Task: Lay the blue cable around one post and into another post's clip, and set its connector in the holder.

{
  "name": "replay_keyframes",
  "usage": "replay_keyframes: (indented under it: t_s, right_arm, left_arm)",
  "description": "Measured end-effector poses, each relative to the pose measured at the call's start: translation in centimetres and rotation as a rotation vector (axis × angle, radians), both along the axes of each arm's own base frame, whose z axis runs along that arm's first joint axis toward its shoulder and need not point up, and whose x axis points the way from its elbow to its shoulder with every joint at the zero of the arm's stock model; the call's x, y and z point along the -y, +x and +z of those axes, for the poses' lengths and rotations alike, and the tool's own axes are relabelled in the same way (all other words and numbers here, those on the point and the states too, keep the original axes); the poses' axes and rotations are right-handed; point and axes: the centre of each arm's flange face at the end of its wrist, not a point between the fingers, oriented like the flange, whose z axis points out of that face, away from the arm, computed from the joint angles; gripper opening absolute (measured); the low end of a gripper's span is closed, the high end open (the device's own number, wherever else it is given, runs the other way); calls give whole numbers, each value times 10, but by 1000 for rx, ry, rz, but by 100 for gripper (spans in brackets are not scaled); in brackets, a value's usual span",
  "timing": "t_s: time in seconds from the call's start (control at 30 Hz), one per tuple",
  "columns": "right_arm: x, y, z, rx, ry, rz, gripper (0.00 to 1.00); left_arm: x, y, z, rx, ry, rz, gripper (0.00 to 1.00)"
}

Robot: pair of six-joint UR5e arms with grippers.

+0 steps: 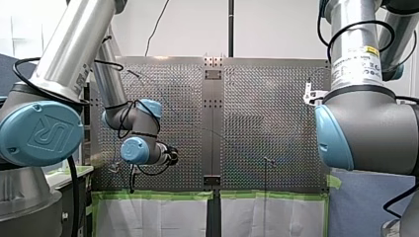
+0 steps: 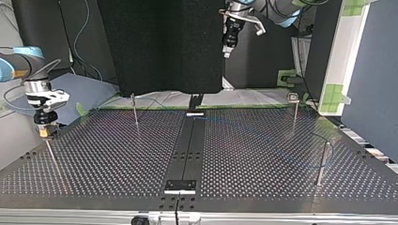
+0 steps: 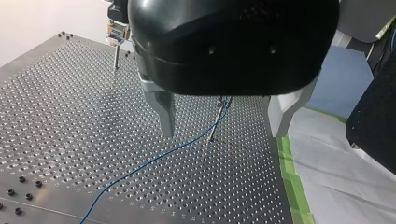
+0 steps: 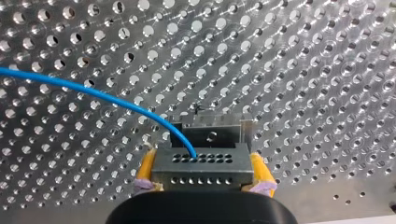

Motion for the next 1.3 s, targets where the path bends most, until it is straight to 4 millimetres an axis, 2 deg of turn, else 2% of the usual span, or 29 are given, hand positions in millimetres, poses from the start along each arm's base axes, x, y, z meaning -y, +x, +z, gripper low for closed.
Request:
replay_keyframes:
  t_s: [0.57, 1.3]
  right_arm:
    - [2, 5, 2, 43, -8, 16, 0]
    - [3, 6, 2, -17, -33, 16, 0]
  left_arm:
    - [0, 0, 0, 2, -2, 0, 100]
    - [0, 0, 0, 2, -2, 1, 100]
